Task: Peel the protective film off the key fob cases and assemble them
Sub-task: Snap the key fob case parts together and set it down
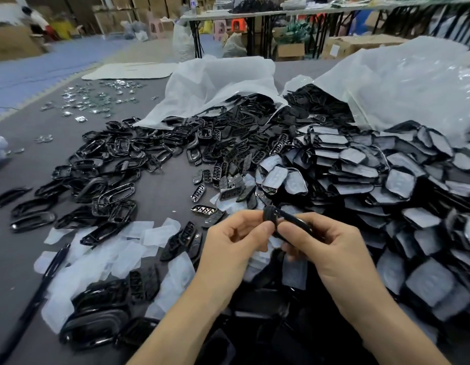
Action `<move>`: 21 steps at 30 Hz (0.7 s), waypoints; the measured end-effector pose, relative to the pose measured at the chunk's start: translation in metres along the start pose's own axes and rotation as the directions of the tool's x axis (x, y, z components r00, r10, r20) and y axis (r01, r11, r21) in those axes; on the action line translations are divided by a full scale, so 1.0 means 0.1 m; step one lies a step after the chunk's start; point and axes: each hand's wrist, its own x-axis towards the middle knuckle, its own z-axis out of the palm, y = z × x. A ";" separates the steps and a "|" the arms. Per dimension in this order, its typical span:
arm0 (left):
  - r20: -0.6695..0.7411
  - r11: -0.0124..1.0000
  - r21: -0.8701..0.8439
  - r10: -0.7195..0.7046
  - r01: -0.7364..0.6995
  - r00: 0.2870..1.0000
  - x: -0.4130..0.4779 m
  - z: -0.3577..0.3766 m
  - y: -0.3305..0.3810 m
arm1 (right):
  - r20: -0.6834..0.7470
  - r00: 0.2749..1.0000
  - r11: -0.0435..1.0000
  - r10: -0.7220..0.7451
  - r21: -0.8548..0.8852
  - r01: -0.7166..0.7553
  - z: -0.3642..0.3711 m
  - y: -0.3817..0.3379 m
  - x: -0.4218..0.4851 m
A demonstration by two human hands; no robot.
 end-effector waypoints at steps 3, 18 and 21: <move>-0.018 0.992 -0.123 -0.040 0.037 0.999 0.00 0.01 -0.02 | -0.015 1.000 1.000 -0.020 -0.013 0.020 -0.06 0.00 0.02; -0.002 0.965 -0.247 -0.088 0.085 0.996 0.01 -0.06 -0.02 | -0.099 0.988 0.961 0.119 0.261 -0.089 -0.16 -0.06 0.07; -0.003 0.968 -0.234 -0.097 0.094 0.995 0.01 -0.06 -0.01 | -0.111 0.986 0.956 0.126 0.280 -0.090 -0.16 -0.05 0.09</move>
